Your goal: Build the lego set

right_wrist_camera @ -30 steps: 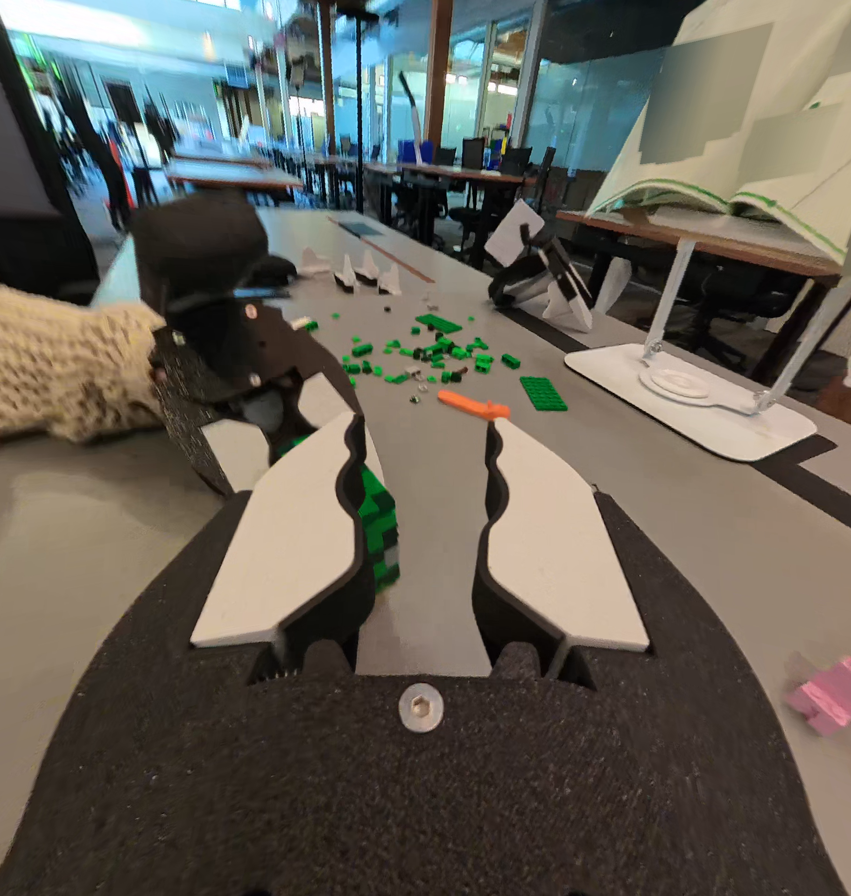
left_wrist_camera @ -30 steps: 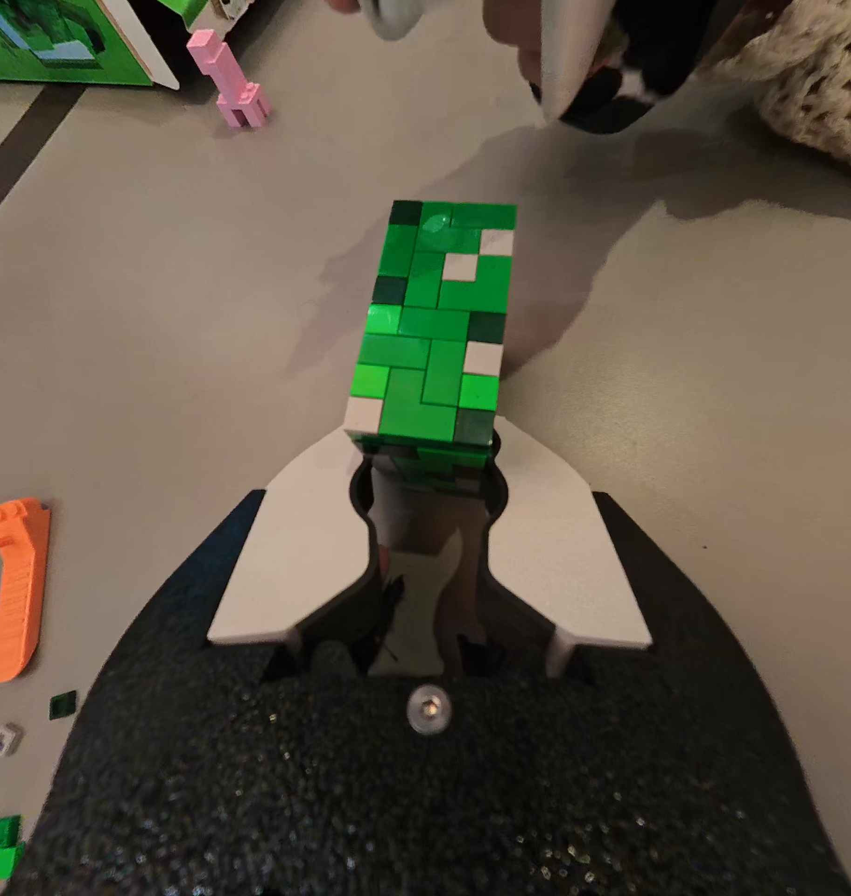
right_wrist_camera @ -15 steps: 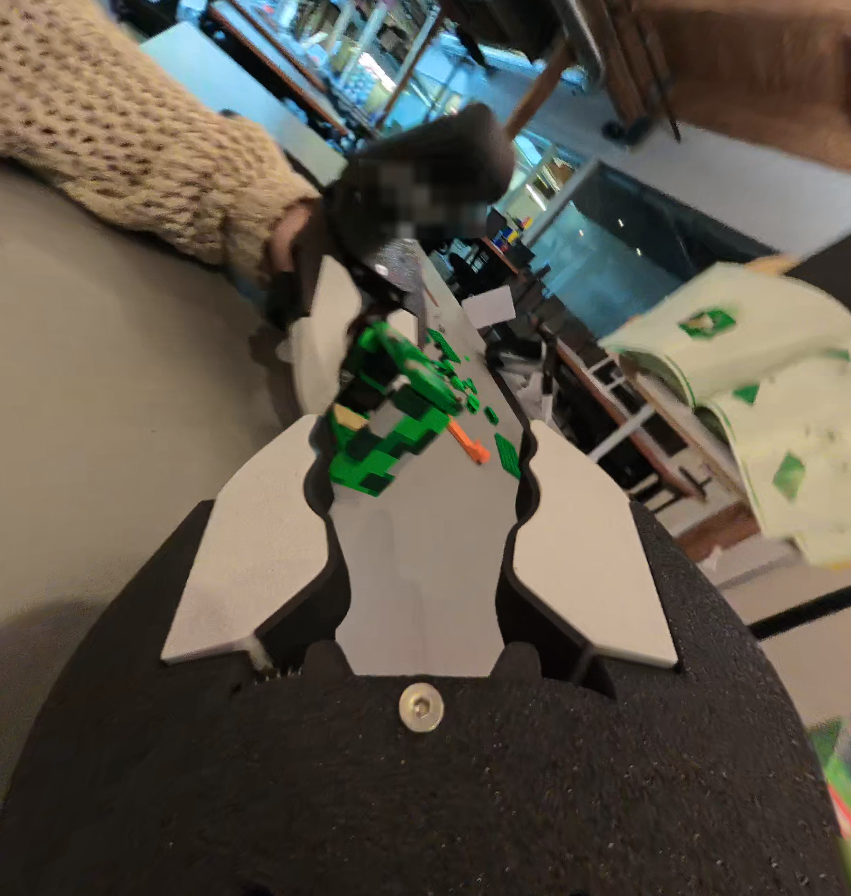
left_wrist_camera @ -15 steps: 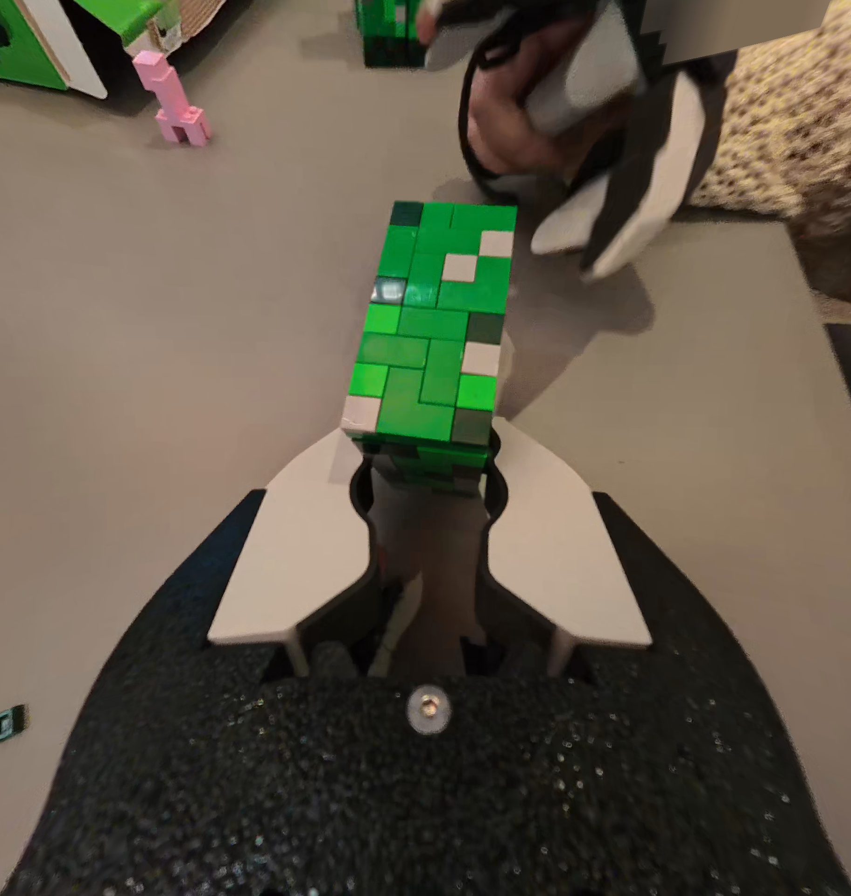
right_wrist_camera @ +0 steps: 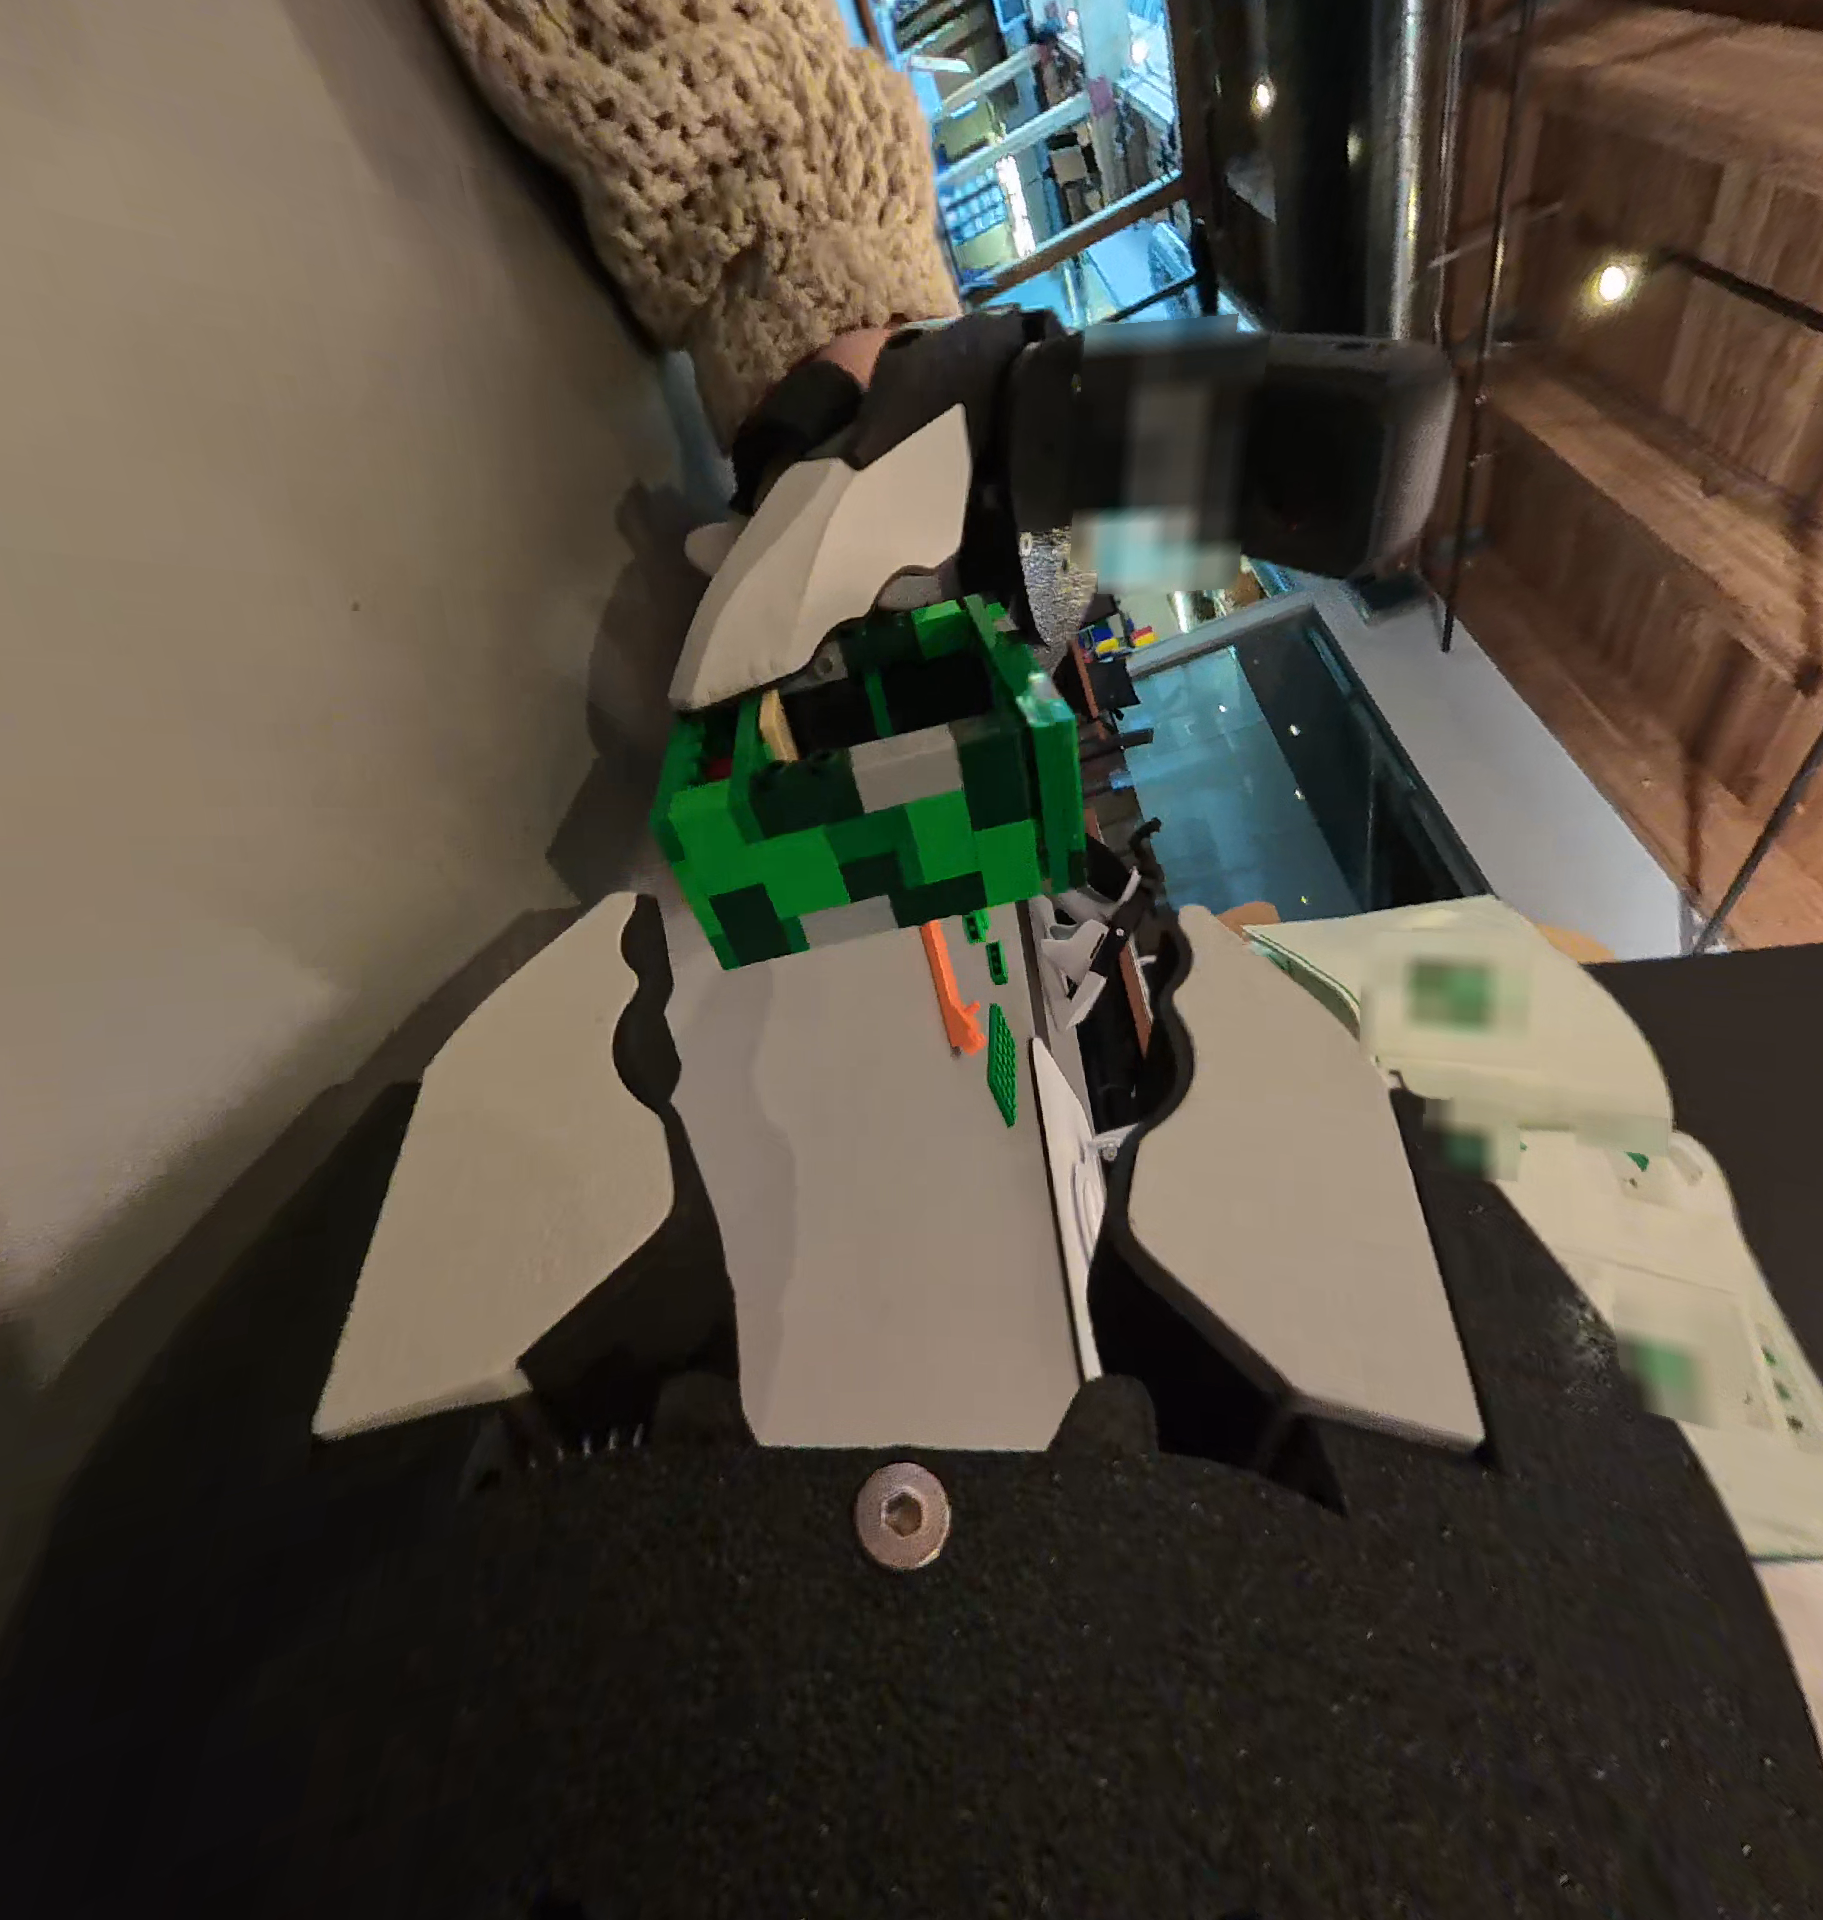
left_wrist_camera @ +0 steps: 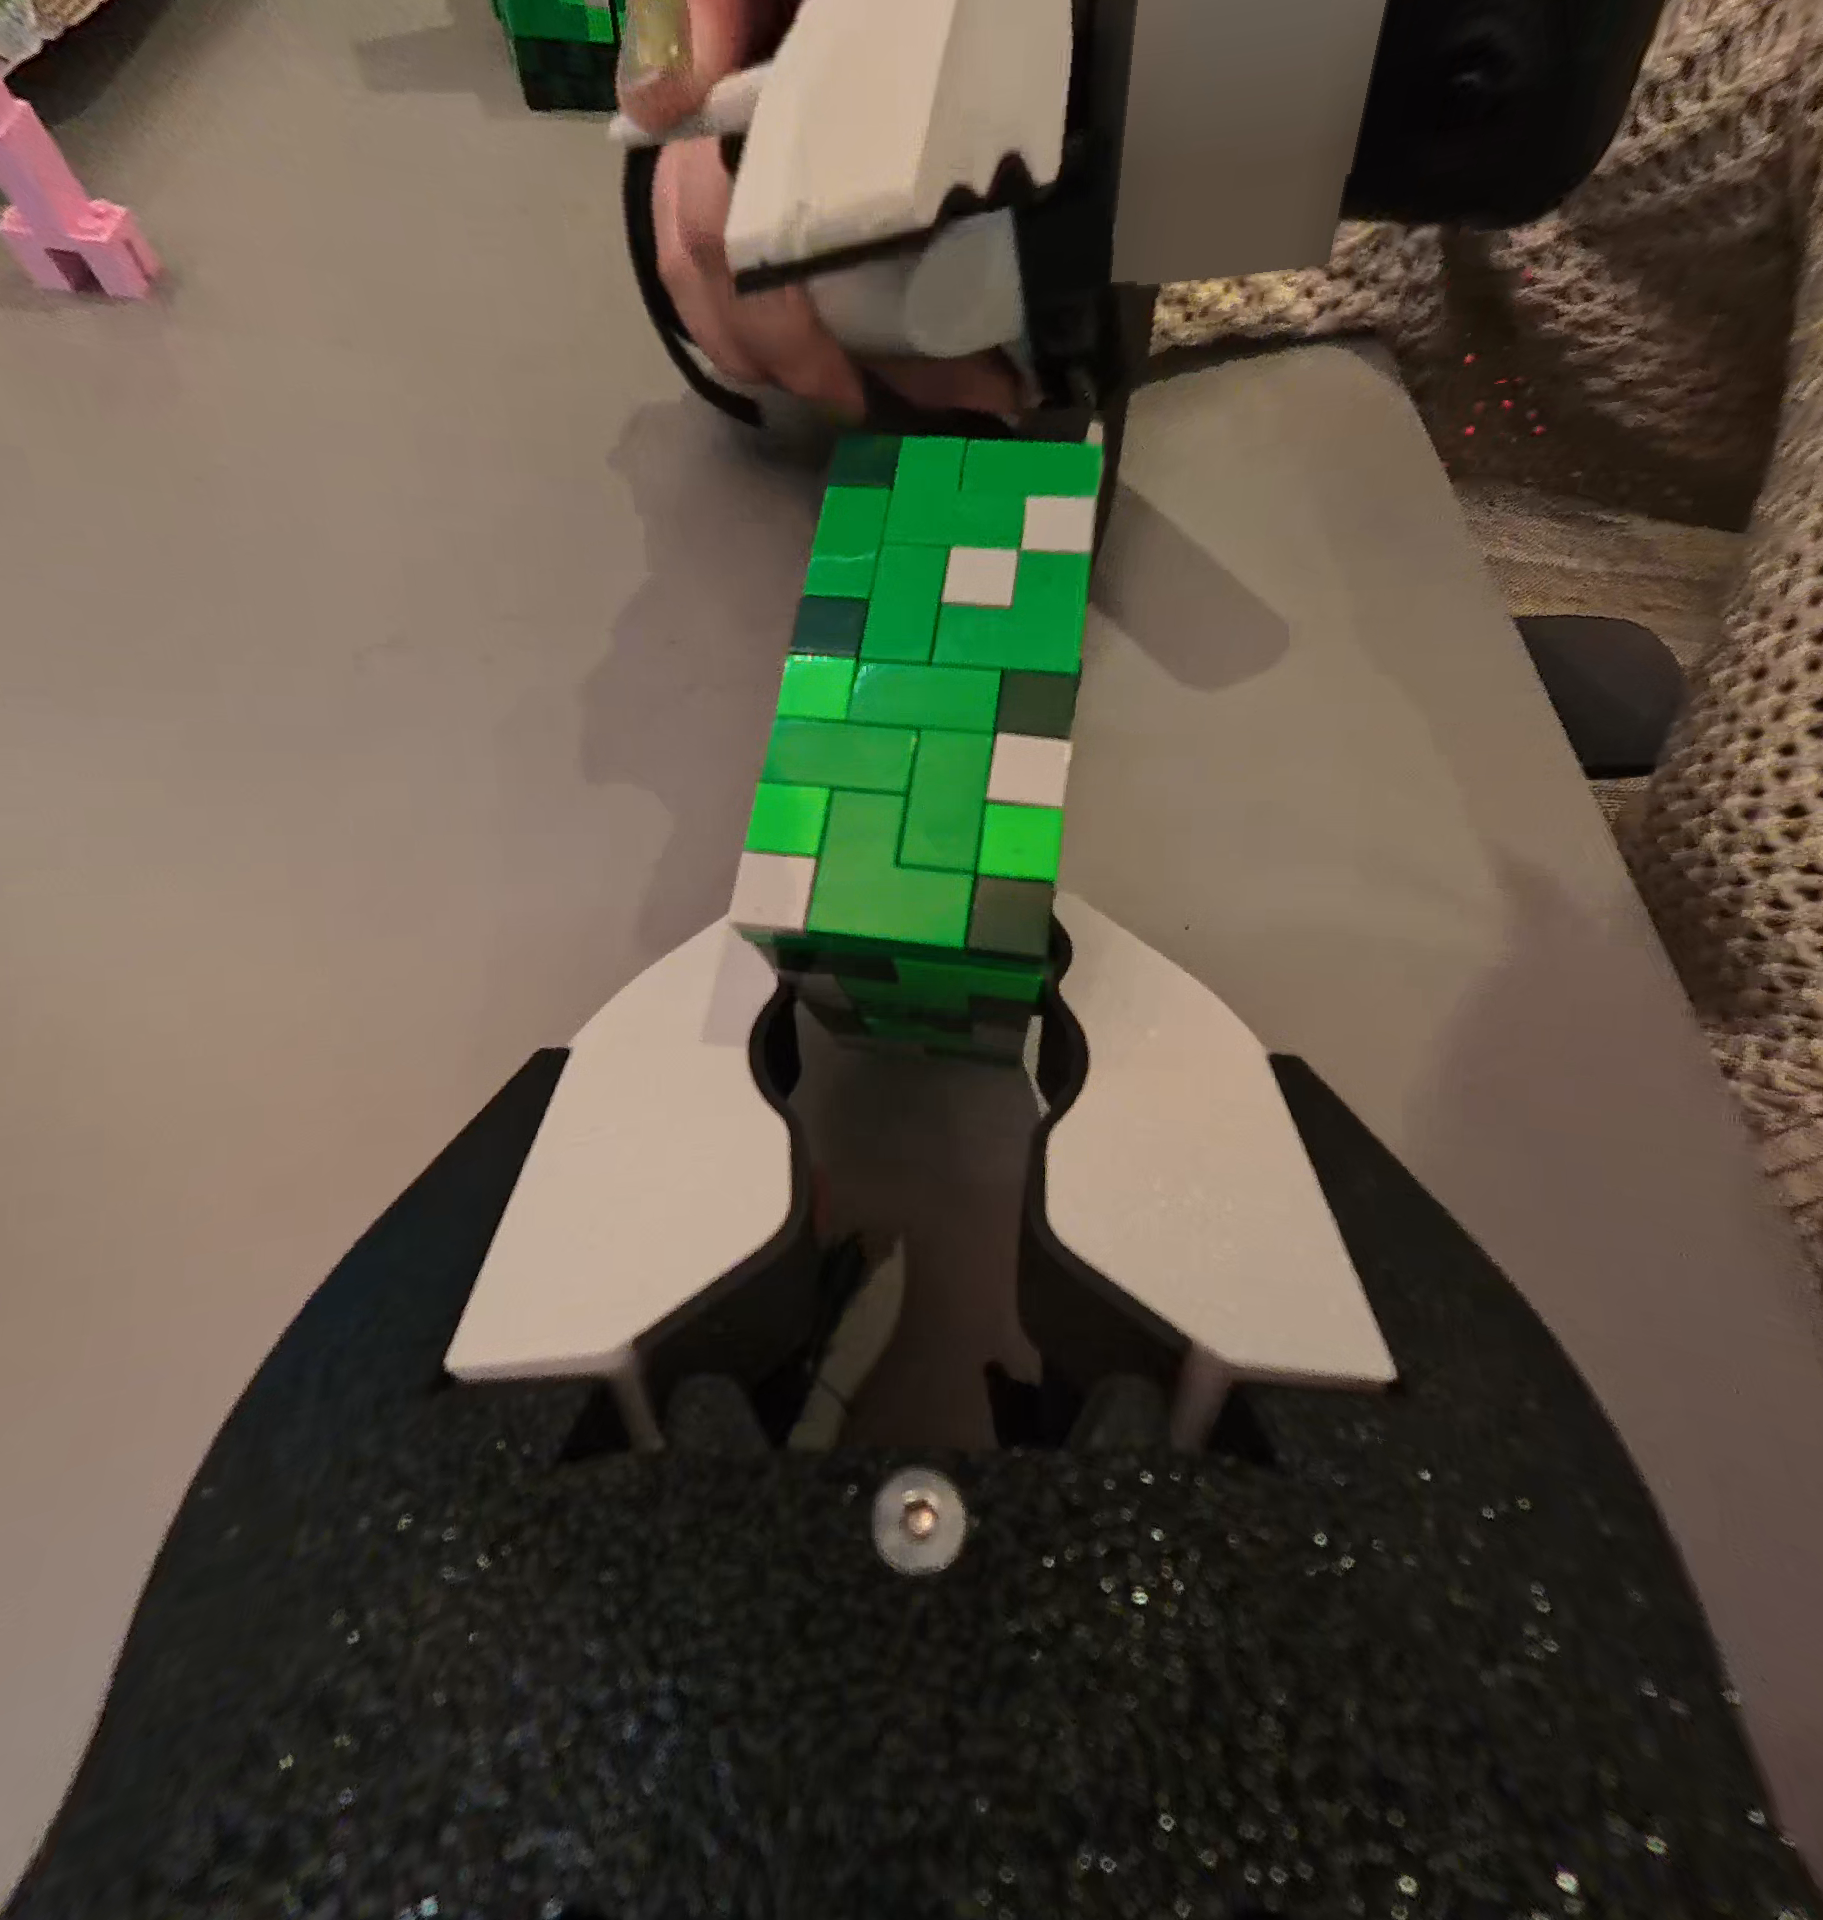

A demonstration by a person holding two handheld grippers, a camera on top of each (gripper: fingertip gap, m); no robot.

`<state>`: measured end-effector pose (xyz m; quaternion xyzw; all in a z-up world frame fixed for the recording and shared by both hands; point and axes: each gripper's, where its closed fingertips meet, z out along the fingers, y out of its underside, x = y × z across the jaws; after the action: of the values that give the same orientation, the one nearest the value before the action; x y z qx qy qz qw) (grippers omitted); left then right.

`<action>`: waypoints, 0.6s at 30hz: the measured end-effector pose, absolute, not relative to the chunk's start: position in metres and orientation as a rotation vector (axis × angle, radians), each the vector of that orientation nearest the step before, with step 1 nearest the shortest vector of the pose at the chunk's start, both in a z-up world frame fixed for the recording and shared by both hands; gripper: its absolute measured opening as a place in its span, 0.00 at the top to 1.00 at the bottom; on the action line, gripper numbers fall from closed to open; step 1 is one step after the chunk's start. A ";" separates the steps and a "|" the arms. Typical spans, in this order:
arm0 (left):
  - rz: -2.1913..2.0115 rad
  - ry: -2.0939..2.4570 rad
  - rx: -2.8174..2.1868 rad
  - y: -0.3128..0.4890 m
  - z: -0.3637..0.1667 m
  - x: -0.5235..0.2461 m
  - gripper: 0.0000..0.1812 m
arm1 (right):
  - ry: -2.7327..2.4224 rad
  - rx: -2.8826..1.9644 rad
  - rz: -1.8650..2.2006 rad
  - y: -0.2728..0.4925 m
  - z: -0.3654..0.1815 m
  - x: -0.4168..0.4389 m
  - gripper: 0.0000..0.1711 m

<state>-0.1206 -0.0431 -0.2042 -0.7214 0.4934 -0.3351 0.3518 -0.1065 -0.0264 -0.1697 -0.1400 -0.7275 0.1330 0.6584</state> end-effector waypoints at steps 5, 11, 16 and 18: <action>-0.839 1.317 -1.864 -0.046 -0.208 -0.119 0.76 | -1.662 -0.233 0.266 -0.032 -0.172 -0.110 0.48; -0.817 1.333 -1.885 -0.046 -0.212 -0.119 0.76 | -1.680 -0.170 0.217 -0.040 -0.177 -0.112 0.52; -0.817 1.330 -1.887 -0.046 -0.212 -0.120 0.76 | -1.693 -0.150 0.169 -0.042 -0.182 -0.113 0.57; -0.818 1.325 -1.891 -0.045 -0.212 -0.120 0.76 | -1.693 -0.155 0.158 -0.041 -0.182 -0.113 0.57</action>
<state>-0.1200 -0.0452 -0.2118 -0.7263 0.5088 -0.3140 0.3391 -0.1133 -0.0409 -0.1824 -0.0685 -0.7473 0.0697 0.6573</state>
